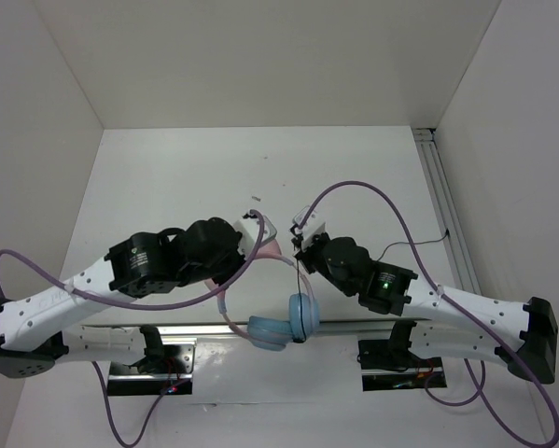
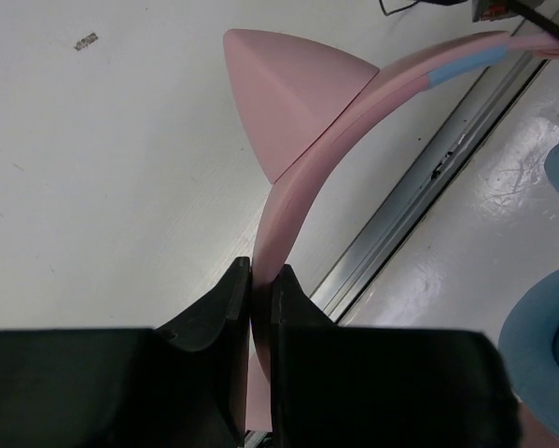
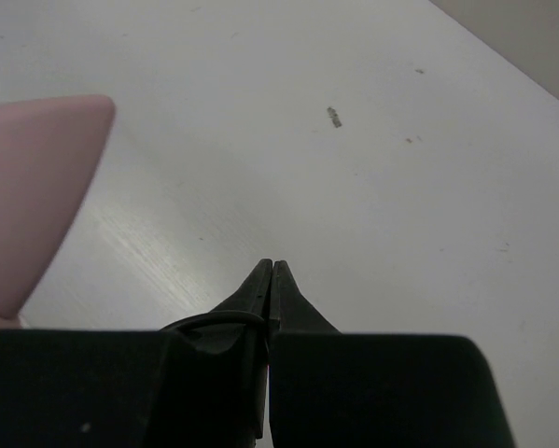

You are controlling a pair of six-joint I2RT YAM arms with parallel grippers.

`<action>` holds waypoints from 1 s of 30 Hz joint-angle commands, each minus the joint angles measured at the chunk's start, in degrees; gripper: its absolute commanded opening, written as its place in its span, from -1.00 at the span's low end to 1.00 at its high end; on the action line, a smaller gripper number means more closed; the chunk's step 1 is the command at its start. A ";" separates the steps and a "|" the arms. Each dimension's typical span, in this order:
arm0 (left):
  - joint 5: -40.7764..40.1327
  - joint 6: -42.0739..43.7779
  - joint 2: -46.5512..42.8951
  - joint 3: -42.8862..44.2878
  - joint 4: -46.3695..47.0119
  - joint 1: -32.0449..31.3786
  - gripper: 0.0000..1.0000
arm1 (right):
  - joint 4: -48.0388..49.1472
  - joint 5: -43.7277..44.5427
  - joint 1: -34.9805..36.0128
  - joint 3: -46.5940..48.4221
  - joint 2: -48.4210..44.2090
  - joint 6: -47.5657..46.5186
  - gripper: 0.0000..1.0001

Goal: Wrap the headphones

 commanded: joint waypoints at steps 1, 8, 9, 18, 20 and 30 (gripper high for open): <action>6.97 1.59 -0.78 0.58 3.07 -1.04 -1.00 | 2.17 -10.06 -0.14 2.41 -0.58 -1.67 -1.00; 0.57 -0.34 -4.02 -0.73 7.82 -1.04 -1.00 | 2.16 -19.50 -0.75 2.93 -0.05 -2.72 -0.88; -2.14 -0.87 -4.72 -0.74 9.48 -1.04 -1.00 | 3.39 -20.38 -1.80 2.93 -0.05 -2.72 -0.81; -15.18 -6.59 -12.81 -4.60 17.23 -1.04 -1.00 | 20.79 -45.67 -14.45 0.73 6.69 1.23 0.01; -15.70 -7.99 -14.04 -4.61 17.76 -1.04 -1.00 | 25.00 -51.40 -16.74 2.23 10.04 3.51 0.20; -22.54 -18.34 -15.71 -1.36 16.18 -1.04 -1.00 | 45.91 -62.83 -23.60 4.44 31.05 14.66 0.25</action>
